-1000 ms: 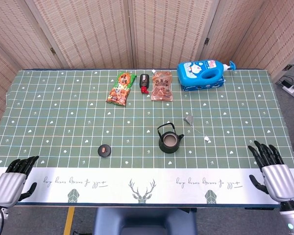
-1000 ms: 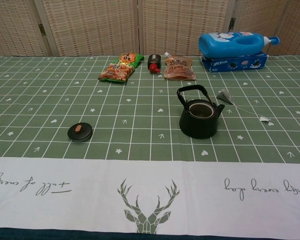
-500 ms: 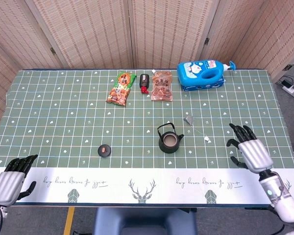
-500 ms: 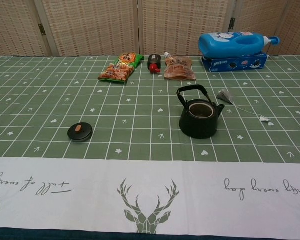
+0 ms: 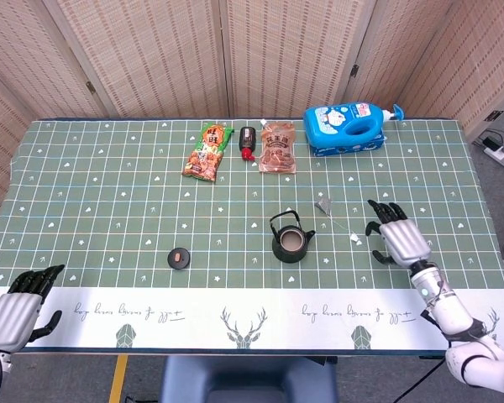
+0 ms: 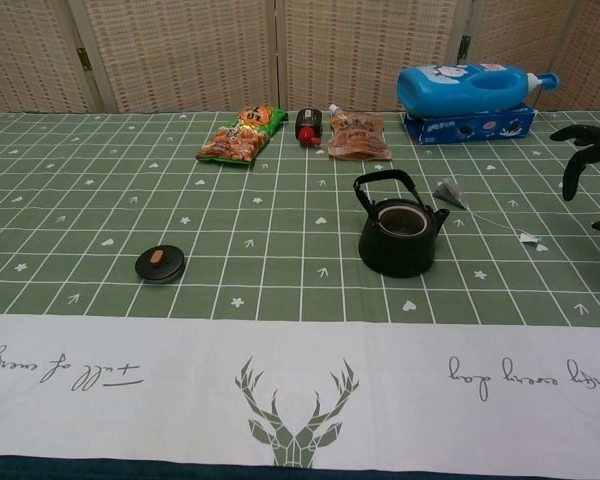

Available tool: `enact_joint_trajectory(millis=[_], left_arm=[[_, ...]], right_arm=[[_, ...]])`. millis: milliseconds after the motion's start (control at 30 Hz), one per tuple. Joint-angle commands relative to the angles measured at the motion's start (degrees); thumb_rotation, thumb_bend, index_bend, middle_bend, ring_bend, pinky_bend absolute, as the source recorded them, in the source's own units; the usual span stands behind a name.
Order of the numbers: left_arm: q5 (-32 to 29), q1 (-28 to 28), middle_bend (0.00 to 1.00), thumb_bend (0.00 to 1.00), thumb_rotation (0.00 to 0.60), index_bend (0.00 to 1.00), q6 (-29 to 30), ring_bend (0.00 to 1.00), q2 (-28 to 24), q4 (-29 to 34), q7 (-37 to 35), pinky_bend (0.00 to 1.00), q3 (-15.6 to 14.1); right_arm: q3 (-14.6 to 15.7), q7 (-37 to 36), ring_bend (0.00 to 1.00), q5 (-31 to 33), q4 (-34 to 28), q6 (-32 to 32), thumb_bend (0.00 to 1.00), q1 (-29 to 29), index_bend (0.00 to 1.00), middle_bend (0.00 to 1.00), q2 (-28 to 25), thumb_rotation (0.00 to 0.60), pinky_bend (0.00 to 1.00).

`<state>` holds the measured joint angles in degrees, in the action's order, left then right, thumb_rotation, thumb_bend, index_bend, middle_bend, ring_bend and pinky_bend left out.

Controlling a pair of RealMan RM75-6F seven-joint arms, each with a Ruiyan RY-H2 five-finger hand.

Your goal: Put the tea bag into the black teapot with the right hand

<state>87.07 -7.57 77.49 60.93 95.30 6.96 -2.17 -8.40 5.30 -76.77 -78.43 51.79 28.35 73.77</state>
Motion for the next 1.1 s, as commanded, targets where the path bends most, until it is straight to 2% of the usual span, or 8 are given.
enact_joint_trajectory(millis=[33,233,533,1100], left_arm=[[-0.1,0.0,0.09,0.37,0.600,0.03,0.0,0.12,-0.1,0.0,-0.3,0.11,0.1],[-0.5,-0.2,0.09,0.37,0.600,0.03,-0.4,0.12,0.0,-0.3,-0.2,0.11,0.2],[-0.8,-0.2,0.09,0.37,0.600,0.03,-0.4,0.12,0.0,-0.3,-0.2,0.11,0.2],[-0.8,-0.5,0.07,0.37,0.600,0.01,-0.7,0.12,0.1,-1.1,-1.3,0.11,0.4]], right_arm=[[0.4,1.7,0.00,1.2,3.0,-1.4,0.33,1.4,0.39,0.00,2.4,0.600,0.00],[0.4,2.4,0.00,2.3,8.1,-2.7,0.33,3.3,0.39,0.00,6.6,0.600,0.00],[0.8,2.1,0.00,3.2,13.5,-6.0,0.33,6.0,0.39,0.00,10.1,0.600,0.00],[0.8,3.9,0.00,6.6,15.5,-9.7,0.33,8.7,0.39,0.00,11.2,0.600,0.00]])
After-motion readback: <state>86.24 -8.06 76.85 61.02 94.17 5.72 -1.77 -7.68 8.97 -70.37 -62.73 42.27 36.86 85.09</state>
